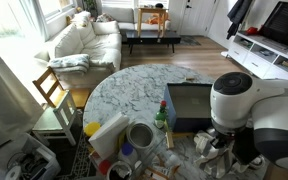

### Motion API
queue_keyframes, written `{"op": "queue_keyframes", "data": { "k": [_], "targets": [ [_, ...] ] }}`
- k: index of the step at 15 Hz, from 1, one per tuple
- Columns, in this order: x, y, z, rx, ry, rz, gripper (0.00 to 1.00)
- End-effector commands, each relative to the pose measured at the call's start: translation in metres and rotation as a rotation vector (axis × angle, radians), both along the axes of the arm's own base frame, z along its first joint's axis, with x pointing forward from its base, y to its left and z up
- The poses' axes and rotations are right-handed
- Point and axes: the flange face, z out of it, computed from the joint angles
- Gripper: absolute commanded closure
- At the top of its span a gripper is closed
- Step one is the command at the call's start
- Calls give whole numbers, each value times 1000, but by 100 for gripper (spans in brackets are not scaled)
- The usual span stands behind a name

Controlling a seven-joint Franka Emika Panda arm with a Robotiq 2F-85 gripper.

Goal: Place two wooden blocks on the striped towel then put the towel in the box

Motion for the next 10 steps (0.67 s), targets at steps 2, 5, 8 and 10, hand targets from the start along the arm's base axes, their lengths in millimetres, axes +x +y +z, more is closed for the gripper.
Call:
{"op": "queue_keyframes", "data": {
  "k": [2,5,8,10],
  "targets": [
    [-18,-14,-28,-12,96,81,99],
    [-24,-13,-49,-39,141,109,99],
    [-25,-7,-66,-59,121,138,99],
    [-24,-4,-76,-70,97,158,99]
  ]
}}
